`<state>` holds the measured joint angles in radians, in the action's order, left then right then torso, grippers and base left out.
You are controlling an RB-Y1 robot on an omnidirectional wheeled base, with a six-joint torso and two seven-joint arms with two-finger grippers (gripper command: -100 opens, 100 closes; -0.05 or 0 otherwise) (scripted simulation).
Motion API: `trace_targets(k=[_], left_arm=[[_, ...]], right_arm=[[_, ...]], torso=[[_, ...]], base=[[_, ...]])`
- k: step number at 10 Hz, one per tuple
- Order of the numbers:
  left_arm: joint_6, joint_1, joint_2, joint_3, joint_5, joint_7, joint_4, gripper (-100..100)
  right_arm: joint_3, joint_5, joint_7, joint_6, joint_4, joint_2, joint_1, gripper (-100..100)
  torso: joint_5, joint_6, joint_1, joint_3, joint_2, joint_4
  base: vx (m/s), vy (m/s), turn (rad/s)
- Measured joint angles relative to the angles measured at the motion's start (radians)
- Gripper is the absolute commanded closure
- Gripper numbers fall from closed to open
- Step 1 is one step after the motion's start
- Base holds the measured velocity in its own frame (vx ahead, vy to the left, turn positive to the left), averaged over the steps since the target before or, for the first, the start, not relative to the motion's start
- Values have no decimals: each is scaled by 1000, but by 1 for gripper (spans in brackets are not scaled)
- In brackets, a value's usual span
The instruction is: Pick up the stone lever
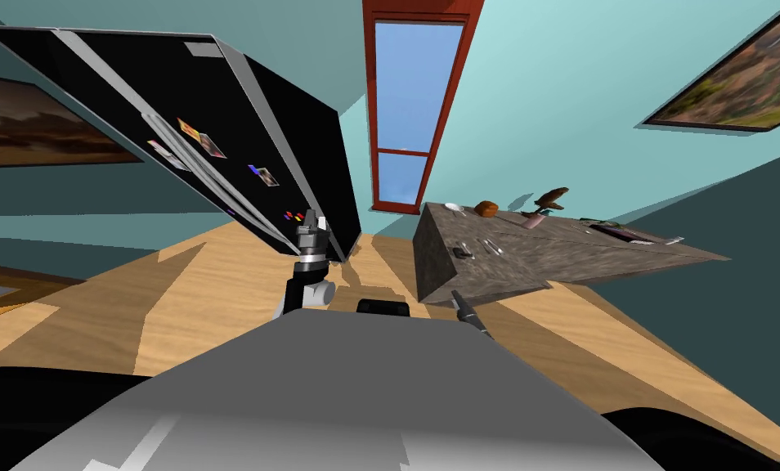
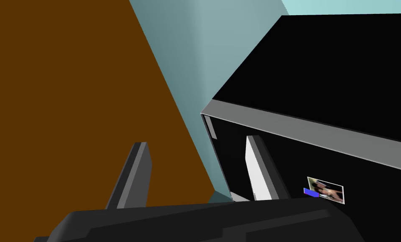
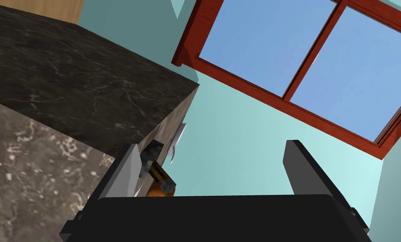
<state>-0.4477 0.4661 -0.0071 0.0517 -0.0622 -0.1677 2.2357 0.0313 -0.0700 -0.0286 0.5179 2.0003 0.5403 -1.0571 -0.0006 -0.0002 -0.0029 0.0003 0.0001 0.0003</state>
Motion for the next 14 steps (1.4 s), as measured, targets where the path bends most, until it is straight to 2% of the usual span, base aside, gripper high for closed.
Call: trace_targets(k=[3,4,5,6,7,10,11,14], left_arm=[[0,0,0,0,0,0,0,0],[0,0,0,0,0,0,0,0],[0,0,0,0,0,0,0,0],[0,0,0,0,0,0,0,0],[0,0,0,0,0,0,0,0],[0,0,0,0,0,0,0,0],[0,0,0,0,0,0,0,0],[0,0,0,0,0,0,0,0]], right_arm=[[-7,-4,8,7,-40,58,-77,-100],[-9,-7,14,19,-72,83,-110,-100],[-24,-5,12,15,-89,125,-147,-100],[-23,-9,16,10,-104,144,-167,-100],[-9,-21,32,19,-153,158,-183,-100],[-31,-23,39,17,-181,228,-258,-100],[-33,-28,44,18,-208,257,-282,-100],[-43,-39,61,16,-247,312,-348,-100]], torso=[[0,0,1,-1,-1,0],[0,0,2,-1,-2,0],[1,0,3,-3,-6,-1],[1,0,3,-4,-7,-1],[1,0,4,-4,-7,-1],[1,0,2,-4,-6,-1],[1,0,3,-4,-7,-1],[1,0,3,-5,-8,-2]], base=[[20,-4,75],[93,23,104],[96,14,43],[97,39,81],[71,19,26],[87,8,63],[93,16,31],[119,21,55]])
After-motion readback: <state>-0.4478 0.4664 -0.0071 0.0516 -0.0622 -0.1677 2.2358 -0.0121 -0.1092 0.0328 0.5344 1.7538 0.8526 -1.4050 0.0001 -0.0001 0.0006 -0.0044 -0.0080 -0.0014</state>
